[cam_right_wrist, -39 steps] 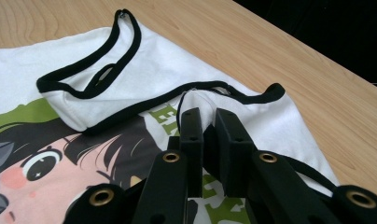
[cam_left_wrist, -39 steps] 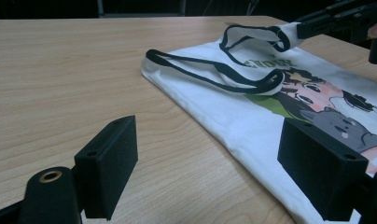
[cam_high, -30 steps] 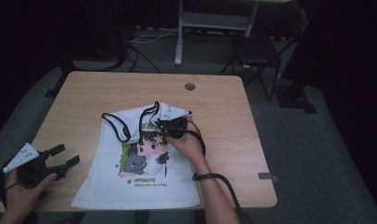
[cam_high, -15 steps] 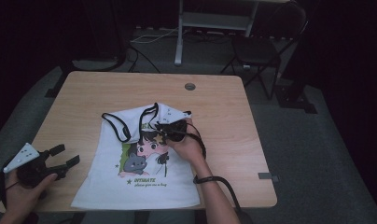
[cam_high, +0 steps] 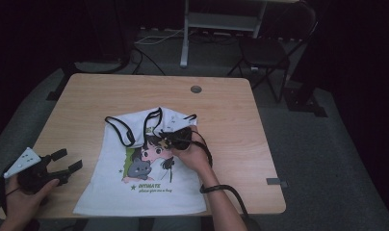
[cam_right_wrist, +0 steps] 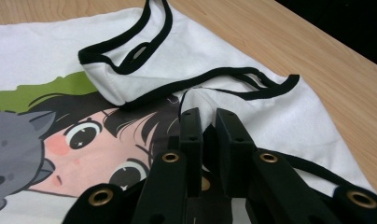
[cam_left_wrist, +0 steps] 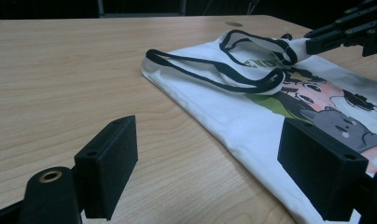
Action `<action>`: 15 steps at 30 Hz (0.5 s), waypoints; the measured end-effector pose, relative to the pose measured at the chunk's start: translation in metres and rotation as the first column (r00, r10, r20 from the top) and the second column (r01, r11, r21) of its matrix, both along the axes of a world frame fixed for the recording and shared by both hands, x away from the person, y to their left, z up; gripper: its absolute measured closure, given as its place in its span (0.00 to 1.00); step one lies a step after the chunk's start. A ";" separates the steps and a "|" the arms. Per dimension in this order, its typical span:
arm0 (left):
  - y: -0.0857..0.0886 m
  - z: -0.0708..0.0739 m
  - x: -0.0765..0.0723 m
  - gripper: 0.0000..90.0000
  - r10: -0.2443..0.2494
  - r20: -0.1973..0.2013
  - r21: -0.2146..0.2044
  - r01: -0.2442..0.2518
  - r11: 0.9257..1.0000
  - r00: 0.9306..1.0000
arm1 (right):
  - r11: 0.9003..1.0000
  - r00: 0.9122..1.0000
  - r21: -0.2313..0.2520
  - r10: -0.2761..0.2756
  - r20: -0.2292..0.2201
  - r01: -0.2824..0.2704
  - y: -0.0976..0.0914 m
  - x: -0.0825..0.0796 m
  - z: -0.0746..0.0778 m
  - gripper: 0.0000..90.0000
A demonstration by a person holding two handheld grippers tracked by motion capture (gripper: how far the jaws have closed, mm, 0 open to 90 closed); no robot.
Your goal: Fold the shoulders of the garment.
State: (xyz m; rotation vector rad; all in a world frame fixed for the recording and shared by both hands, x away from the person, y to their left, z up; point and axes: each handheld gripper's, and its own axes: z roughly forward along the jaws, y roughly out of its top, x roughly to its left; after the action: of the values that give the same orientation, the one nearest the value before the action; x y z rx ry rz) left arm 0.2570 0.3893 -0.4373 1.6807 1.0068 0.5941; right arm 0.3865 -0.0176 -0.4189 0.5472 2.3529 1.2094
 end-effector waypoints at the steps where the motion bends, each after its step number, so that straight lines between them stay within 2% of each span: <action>1: 0.000 0.000 0.000 0.22 0.000 0.000 -0.001 0.000 1.000 1.000 | 1.000 1.000 0.003 0.002 -0.004 -0.002 0.000 -0.001 -0.001 0.91; 15: 0.000 0.000 0.000 0.22 -0.001 0.000 0.002 0.001 1.000 1.000 | 0.999 1.000 -0.033 0.024 -0.015 -0.024 0.000 -0.007 -0.009 0.90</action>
State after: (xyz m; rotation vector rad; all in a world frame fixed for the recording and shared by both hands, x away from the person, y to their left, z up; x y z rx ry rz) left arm 0.2570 0.3892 -0.4373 1.6824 1.0057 0.5944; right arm 0.3792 -0.0172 -0.4278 0.5203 2.3940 1.1785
